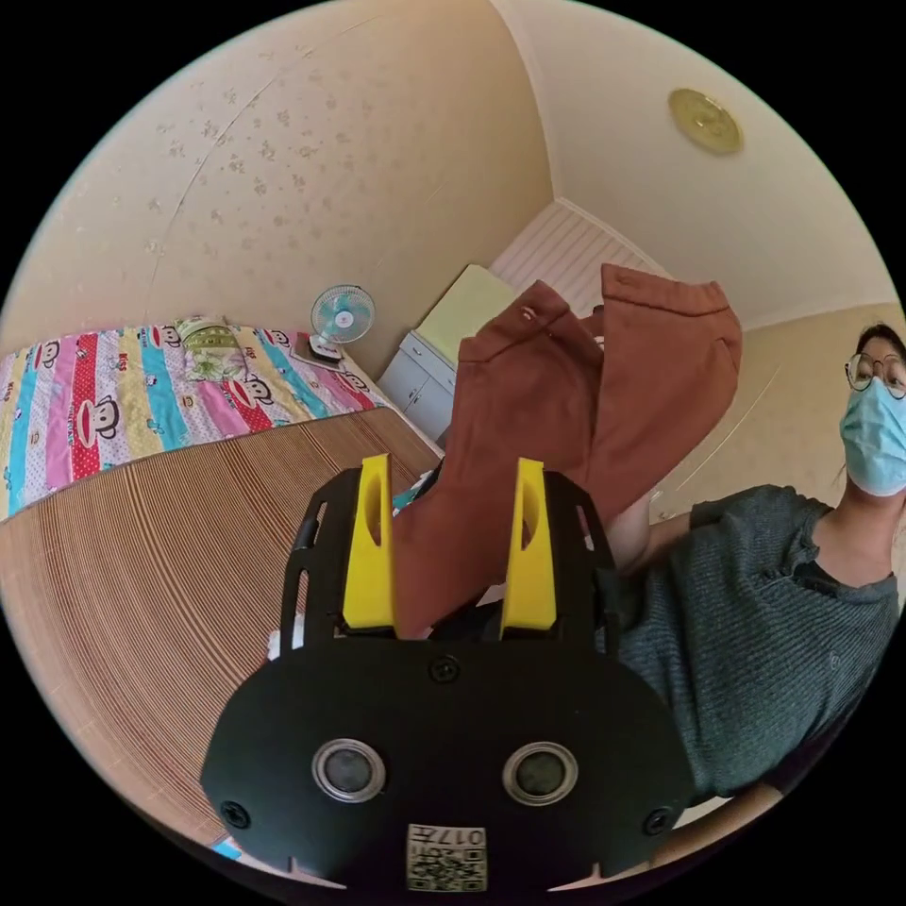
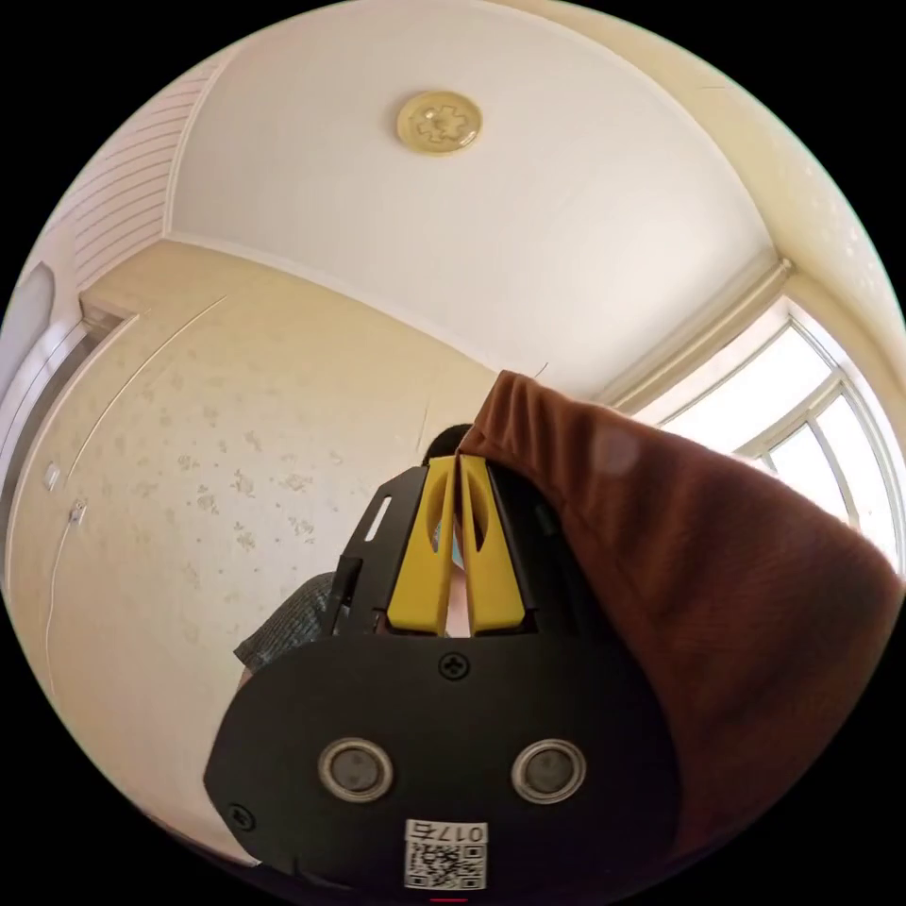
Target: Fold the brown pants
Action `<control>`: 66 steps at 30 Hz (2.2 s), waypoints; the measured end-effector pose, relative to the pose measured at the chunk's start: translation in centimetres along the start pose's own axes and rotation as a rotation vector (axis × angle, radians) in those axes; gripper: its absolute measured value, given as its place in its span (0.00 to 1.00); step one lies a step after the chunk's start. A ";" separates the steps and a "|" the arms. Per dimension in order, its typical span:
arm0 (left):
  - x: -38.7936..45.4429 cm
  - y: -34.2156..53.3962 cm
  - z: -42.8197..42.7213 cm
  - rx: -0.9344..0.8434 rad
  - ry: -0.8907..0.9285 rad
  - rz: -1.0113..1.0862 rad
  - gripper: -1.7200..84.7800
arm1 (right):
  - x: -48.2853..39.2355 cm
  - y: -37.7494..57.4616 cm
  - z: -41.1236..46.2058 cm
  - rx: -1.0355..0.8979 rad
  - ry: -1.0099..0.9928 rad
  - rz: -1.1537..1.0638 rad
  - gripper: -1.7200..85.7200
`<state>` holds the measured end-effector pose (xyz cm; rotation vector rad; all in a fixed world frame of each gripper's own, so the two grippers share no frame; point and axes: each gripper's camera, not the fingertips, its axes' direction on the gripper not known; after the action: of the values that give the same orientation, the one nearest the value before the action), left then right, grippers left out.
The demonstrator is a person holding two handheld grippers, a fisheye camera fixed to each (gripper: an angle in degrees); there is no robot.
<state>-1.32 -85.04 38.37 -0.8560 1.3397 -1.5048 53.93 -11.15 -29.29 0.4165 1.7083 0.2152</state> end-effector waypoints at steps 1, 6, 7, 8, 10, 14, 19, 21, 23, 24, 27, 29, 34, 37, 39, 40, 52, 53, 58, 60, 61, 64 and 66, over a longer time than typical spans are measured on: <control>-0.6 -0.4 0.7 -0.027 0.011 -0.009 0.23 | -0.7 -0.1 2.1 -0.027 -0.051 -0.033 0.02; -4.4 -3.9 6.3 -0.136 0.359 -0.022 0.24 | -3.0 1.1 10.9 -0.148 -0.306 -0.188 0.03; -4.6 -4.4 7.0 -0.154 0.422 -0.018 0.25 | -3.2 1.8 13.3 -0.185 -0.369 -0.207 0.03; -4.6 -5.6 8.5 -0.194 0.549 0.002 0.26 | -3.2 2.7 15.5 -0.218 -0.427 -0.212 0.03; -3.8 -7.3 10.4 -0.219 0.742 0.058 0.26 | -3.0 4.2 18.3 -0.260 -0.503 -0.217 0.03; 1.2 -9.8 14.0 -0.290 1.108 0.257 0.29 | -1.7 7.5 22.0 -0.291 -0.613 -0.197 0.02; 5.0 -8.8 13.5 -0.316 1.249 0.452 0.23 | -3.6 8.9 22.5 -0.248 -0.560 -0.210 0.02; 3.6 -7.7 10.8 -0.166 1.226 0.427 0.10 | -5.3 9.1 22.5 -0.254 -0.529 -0.243 0.02; 2.2 -6.9 8.2 -0.059 1.150 0.411 0.05 | -8.1 9.1 22.6 -0.265 -0.474 -0.303 0.03; 1.1 -6.5 6.0 0.024 1.119 0.394 0.03 | -8.7 9.1 22.5 -0.265 -0.466 -0.318 0.03; -1.2 -5.4 -0.2 0.226 1.127 0.388 0.02 | -11.0 9.2 22.6 -0.277 -0.497 -0.394 0.03; -1.0 -4.6 -4.6 0.315 1.095 0.451 0.02 | -12.0 9.2 22.8 -0.297 -0.453 -0.420 0.03; 4.8 -2.0 -16.1 0.445 0.609 0.613 0.01 | -13.9 8.2 20.6 -0.265 -0.259 -0.452 0.03; 7.8 -0.8 -21.1 0.544 0.363 0.566 0.01 | -16.0 7.3 17.8 -0.179 -0.116 -0.504 0.03; 10.2 0.1 -23.7 0.591 0.261 0.583 0.01 | -17.0 6.7 16.7 -0.151 -0.035 -0.521 0.03; 11.0 0.4 -24.2 0.605 0.235 0.593 0.01 | -17.2 6.2 16.2 -0.135 -0.009 -0.524 0.03; 23.9 1.1 -31.3 0.977 -0.439 0.622 0.01 | -23.7 0.6 27.1 -0.253 1.169 -0.851 0.03; 24.5 0.2 -31.7 0.997 -0.475 0.623 0.01 | -23.7 0.6 29.1 -0.277 1.294 -0.922 0.03; 25.1 -2.1 -33.6 1.063 -0.510 0.681 0.01 | -22.3 1.9 33.6 -0.230 1.758 -1.125 0.03; 24.2 -2.6 -33.6 1.064 -0.559 0.649 0.01 | -21.4 2.2 33.4 -0.251 1.869 -1.139 0.03; 23.8 -2.8 -33.6 1.058 -0.576 0.631 0.01 | -20.8 1.9 32.5 -0.267 1.921 -1.100 0.03; 20.5 -4.5 -33.4 1.006 -0.652 0.500 0.01 | -18.4 -1.3 28.0 -0.314 2.001 -0.899 0.03; 15.7 -7.7 -33.4 0.937 -0.684 0.391 0.01 | -15.7 -4.9 23.2 -0.334 2.052 -0.732 0.03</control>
<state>-38.89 -88.30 39.22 -0.3823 0.1983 -1.1591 78.02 -23.84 -21.04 -1.1715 3.4987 0.4147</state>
